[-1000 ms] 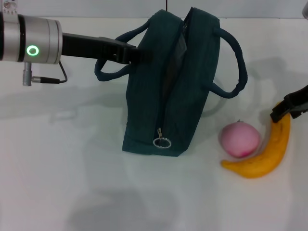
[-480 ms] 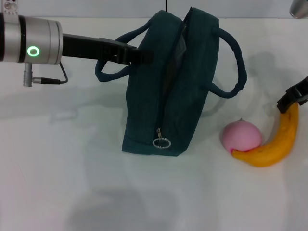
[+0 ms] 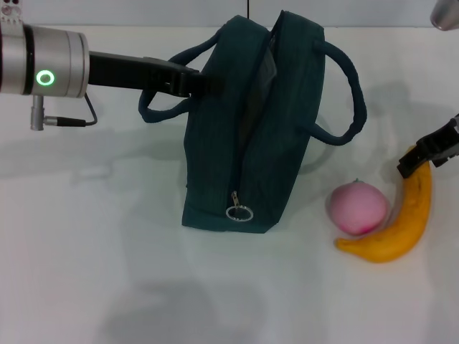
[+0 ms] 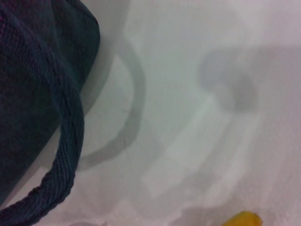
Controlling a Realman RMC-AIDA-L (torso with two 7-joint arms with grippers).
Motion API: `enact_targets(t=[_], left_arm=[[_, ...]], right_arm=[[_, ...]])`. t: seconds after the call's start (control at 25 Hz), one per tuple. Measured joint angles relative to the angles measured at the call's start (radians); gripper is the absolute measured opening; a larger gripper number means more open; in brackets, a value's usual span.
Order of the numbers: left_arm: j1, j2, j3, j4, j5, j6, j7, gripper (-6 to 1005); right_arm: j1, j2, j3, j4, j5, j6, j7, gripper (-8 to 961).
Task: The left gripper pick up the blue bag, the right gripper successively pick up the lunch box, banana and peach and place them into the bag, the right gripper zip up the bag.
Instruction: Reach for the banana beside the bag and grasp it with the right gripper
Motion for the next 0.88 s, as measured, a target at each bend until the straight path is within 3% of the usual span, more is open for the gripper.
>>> enact_targets(t=[0.28, 0.88], left_arm=[[-0.002, 0.000, 0.000, 0.001, 0.000, 0.000, 0.002, 55], [0.004, -0.003, 0.000, -0.001, -0.003, 0.003, -0.001, 54]], right_arm=[[-0.004, 0.005, 0.002, 0.009, 0.004, 0.008, 0.001, 671], [0.001, 0.004, 0.002, 0.042, 0.001, 0.050, 0.006, 670]])
